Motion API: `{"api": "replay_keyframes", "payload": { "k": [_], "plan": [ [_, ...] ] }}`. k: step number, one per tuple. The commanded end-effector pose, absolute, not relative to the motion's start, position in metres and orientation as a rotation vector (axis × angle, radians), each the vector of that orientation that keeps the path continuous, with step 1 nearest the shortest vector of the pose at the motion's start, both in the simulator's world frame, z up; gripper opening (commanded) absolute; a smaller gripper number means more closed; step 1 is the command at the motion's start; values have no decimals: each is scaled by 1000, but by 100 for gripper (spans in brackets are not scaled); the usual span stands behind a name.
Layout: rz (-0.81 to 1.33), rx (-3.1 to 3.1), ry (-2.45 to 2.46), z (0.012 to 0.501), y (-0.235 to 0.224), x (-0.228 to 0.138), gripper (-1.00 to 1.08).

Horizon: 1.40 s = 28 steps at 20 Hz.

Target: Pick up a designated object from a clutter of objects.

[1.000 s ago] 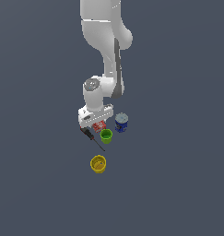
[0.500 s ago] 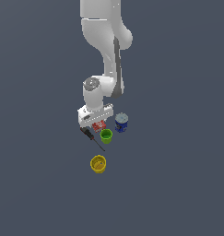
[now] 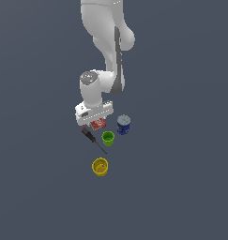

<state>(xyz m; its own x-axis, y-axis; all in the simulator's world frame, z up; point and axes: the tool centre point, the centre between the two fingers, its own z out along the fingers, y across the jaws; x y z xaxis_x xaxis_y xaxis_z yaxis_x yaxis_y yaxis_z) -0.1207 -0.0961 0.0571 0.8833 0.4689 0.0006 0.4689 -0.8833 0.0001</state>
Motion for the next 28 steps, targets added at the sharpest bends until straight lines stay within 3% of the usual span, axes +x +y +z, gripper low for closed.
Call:
{"api": "replay_keyframes", "payload": {
  "k": [1, 28],
  "plan": [
    [-2, -3049, -759, 72, -101, -121, -100],
    [-1, -3048, -758, 305, -180, -124, -100]
  ]
}}
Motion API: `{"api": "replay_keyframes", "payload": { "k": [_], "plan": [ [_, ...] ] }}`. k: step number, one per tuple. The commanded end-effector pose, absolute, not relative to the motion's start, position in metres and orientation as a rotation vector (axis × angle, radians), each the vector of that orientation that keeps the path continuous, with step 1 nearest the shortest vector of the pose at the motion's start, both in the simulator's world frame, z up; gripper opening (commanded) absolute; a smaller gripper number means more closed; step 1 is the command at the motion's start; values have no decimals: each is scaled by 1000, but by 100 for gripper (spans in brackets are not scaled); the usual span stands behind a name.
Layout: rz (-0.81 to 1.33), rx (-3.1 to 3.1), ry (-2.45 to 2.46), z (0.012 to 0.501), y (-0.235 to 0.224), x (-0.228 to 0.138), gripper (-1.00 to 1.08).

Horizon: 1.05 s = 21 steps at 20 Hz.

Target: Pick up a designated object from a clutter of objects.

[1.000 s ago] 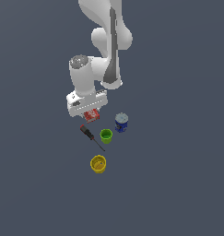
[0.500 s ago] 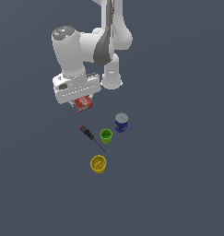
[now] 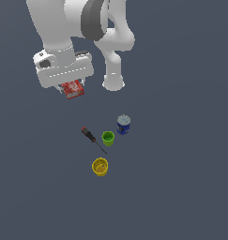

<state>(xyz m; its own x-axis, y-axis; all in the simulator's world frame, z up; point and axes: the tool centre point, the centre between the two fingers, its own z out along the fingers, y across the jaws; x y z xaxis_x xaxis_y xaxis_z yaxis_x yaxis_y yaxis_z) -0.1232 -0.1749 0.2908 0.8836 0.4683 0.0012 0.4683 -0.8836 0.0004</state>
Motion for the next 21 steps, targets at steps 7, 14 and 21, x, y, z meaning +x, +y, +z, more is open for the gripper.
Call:
{"api": "replay_keyframes", "payload": {
  "k": [7, 14, 21],
  "plan": [
    [0, 3049, 759, 362, -199, -122, -100],
    [0, 3048, 760, 395, -211, -119, -100],
    [0, 3048, 761, 406, -215, -117, -100]
  ]
}}
